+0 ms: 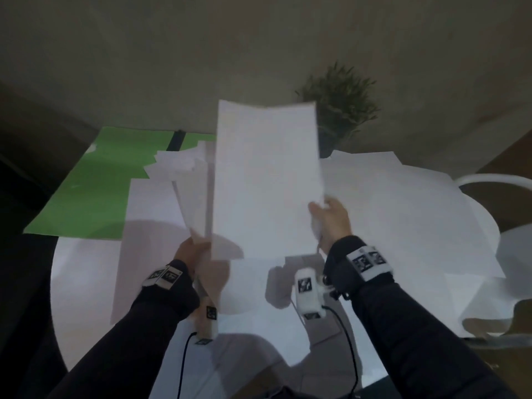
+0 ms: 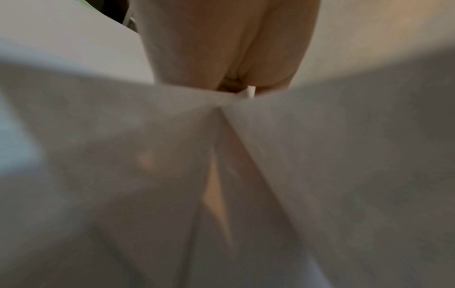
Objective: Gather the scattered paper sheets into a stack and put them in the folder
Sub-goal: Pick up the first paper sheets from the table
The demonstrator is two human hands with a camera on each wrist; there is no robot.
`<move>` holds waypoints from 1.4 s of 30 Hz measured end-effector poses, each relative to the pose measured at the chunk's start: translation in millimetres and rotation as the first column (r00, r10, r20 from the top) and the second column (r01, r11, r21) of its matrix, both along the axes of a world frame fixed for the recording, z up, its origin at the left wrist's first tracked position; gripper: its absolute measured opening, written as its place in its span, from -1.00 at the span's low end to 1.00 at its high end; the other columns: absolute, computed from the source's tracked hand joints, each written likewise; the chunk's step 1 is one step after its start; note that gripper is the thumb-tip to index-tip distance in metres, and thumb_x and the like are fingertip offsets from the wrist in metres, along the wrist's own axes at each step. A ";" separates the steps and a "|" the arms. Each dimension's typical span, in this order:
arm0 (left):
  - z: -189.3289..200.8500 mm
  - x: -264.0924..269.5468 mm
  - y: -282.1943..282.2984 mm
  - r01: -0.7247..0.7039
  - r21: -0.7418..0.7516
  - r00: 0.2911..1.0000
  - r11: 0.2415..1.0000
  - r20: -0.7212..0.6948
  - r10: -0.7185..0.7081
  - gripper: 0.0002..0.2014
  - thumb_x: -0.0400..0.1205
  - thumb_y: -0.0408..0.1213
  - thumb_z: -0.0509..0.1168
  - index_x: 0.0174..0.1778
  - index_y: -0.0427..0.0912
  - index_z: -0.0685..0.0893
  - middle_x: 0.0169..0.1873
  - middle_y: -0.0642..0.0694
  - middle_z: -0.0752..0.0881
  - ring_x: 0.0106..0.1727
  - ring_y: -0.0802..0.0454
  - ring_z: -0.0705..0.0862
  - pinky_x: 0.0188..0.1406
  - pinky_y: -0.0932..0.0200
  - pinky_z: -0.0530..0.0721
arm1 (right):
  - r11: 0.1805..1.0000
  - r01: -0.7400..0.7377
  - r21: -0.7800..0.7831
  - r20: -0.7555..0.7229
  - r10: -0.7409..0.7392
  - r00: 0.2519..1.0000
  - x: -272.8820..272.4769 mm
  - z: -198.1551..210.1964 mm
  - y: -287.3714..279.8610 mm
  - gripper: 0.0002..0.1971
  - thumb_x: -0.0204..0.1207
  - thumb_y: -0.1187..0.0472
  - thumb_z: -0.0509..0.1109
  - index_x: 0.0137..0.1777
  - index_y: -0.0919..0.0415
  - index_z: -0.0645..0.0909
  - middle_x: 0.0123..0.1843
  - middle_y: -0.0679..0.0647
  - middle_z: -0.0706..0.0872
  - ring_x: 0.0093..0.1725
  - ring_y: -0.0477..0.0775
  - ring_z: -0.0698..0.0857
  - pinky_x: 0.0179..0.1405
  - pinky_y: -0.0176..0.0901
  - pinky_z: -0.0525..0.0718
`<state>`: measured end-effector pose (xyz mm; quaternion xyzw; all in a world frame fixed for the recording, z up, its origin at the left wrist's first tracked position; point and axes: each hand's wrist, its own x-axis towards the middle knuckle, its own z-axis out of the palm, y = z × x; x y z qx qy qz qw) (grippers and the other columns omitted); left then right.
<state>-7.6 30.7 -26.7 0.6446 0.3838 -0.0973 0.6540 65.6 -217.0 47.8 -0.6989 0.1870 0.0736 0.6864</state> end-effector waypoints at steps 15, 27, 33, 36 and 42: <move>-11.9 6.4 -3.2 0.027 0.076 0.999 0.997 -0.043 -0.024 -0.58 0.39 -0.60 0.44 0.19 -0.44 0.60 0.01 -0.34 0.71 0.14 -0.39 0.67 0.26 -0.32 0.60 | 0.552 -0.152 -0.820 -0.324 -0.230 0.918 -13.1 -52.7 -57.6 -0.35 0.53 -0.09 0.27 0.55 0.19 0.24 0.60 0.26 0.22 0.58 0.33 0.20 0.54 0.28 0.22; -18.7 5.4 -5.4 0.007 0.103 1.000 0.995 -0.010 -0.006 -0.56 0.42 -0.59 0.43 0.23 -0.45 0.57 0.18 -0.42 0.67 0.20 -0.41 0.63 0.30 -0.33 0.56 | 0.565 -0.262 -0.782 -0.353 -0.056 0.934 -24.4 -73.5 -28.7 -0.32 0.34 -0.01 0.29 0.49 0.00 0.20 0.49 0.09 0.34 0.49 0.22 0.26 0.39 0.30 0.25; -21.9 5.4 -4.4 -0.009 0.063 1.000 0.998 -0.010 0.010 -0.55 0.43 -0.60 0.41 0.25 -0.43 0.56 0.17 -0.40 0.67 0.22 -0.42 0.61 0.31 -0.36 0.54 | 0.878 0.036 -0.477 -0.251 -0.175 0.952 -22.3 -62.3 -40.2 -0.14 0.42 0.28 0.44 0.63 0.05 0.04 0.54 0.22 0.30 0.43 0.33 0.47 0.28 0.08 0.56; -26.6 5.8 -1.0 -0.004 0.063 1.000 0.998 -0.003 0.004 -0.53 0.40 -0.59 0.44 0.24 -0.42 0.56 0.17 -0.41 0.67 0.21 -0.42 0.62 0.29 -0.36 0.56 | 0.910 0.051 -0.412 -0.294 -0.186 0.938 -11.3 -56.2 -41.6 -0.25 0.39 0.19 0.50 0.55 0.21 0.26 0.46 0.25 0.49 0.37 0.30 0.56 0.32 0.01 0.57; -28.0 6.1 0.7 0.012 0.068 1.000 0.998 -0.004 -0.012 -0.53 0.38 -0.57 0.46 0.23 -0.41 0.58 0.16 -0.40 0.68 0.19 -0.40 0.64 0.29 -0.34 0.57 | 0.794 -0.160 -0.586 -0.200 0.050 0.978 1.5 -29.3 -37.7 -0.63 0.57 0.13 0.36 0.19 0.44 0.58 0.19 0.30 0.68 0.20 0.27 0.63 -0.04 -0.18 0.47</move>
